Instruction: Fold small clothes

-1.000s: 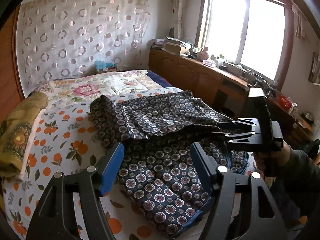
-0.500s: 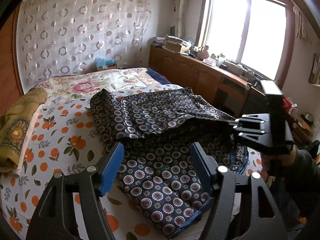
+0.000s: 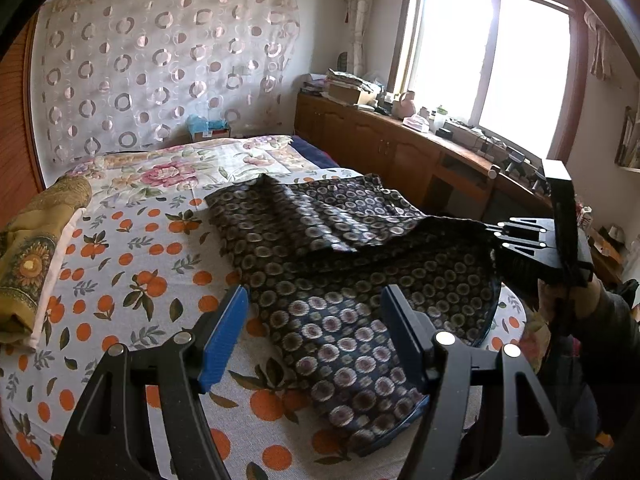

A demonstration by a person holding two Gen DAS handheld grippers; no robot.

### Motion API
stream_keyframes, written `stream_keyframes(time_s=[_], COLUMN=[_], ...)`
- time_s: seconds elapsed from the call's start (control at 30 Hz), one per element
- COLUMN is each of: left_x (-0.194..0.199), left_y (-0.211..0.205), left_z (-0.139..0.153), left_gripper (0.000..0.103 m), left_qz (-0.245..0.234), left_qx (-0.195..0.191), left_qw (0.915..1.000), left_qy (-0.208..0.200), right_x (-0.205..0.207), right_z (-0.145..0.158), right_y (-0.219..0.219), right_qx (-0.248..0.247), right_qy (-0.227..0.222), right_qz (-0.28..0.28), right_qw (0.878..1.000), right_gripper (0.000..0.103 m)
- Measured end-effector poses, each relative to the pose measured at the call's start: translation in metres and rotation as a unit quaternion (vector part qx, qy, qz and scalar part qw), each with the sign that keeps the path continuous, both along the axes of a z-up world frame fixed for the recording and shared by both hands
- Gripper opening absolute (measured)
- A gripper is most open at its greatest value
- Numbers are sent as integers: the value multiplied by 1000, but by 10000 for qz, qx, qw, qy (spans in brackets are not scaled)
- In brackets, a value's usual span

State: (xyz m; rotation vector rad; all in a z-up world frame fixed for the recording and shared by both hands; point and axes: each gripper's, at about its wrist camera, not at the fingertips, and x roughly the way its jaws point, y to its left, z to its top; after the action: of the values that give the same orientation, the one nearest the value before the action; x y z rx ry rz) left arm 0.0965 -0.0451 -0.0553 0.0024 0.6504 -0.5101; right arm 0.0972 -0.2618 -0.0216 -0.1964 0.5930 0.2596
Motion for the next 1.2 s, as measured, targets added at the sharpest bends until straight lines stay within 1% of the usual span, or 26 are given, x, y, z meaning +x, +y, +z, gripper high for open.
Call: stream_keyframes(time_s=[0.07, 0.13, 0.23, 0.33, 0.37, 0.47, 0.53, 0.6, 0.63, 0.73, 0.87, 1.03, 1.2], left_x=[0, 0, -1, -2, -1, -2, -3, -4, -4, -4, -4, -3, -3], left_y=[-1, -1, -2, -3, -4, -4, -5, -7, -8, -9, -9, -5, -1], left_z=[0, 0, 0, 0, -1, -1, -2, -2, -2, -5, -8, -10, -11], left_gripper=[70, 70, 70, 70, 70, 70, 70, 70, 70, 70, 70, 70, 70], left_qz=[2, -6, -21, -28, -30, -30, -31, -41, -44, -56, -49, -27, 2], left_qx=[4, 13, 35, 45, 52, 37, 36, 49, 51, 44, 40, 27, 1], left_qw=[10000, 10000, 10000, 10000, 10000, 10000, 10000, 10000, 10000, 10000, 10000, 10000, 10000], left_qy=[-2, -3, -12, -11, -6, -4, -1, -7, -4, 9, 43, 66, 94], right_x=[1, 7, 6, 1, -1, -14, -28, -33, -35, -33, -18, 17, 46], right_z=[-3, -7, -11, -4, 0, 15, 23, 31, 34, 43, 45, 38, 26], right_y=[-4, -1, 3, 3, -3, -9, -11, -12, -11, 4, 36, 70, 95], right_qx=[55, 135, 92, 147, 201, 248, 428, 580, 605, 483, 220, 134, -177], right_qy=[94, 287, 427, 436, 415, 250, 71, -44, -87, -175, -86, 383, 823], right_qz=[-64, -91, -102, -68, -33, 4, 66, 145, 197, 350, 656, 1119, 1439], right_qw=[9999, 9995, 9990, 9989, 9989, 9994, 9990, 9982, 9979, 9981, 9976, 9929, 9860], right_gripper=[3, 3, 3, 4, 4, 11, 21, 57, 61, 62, 62, 62, 62])
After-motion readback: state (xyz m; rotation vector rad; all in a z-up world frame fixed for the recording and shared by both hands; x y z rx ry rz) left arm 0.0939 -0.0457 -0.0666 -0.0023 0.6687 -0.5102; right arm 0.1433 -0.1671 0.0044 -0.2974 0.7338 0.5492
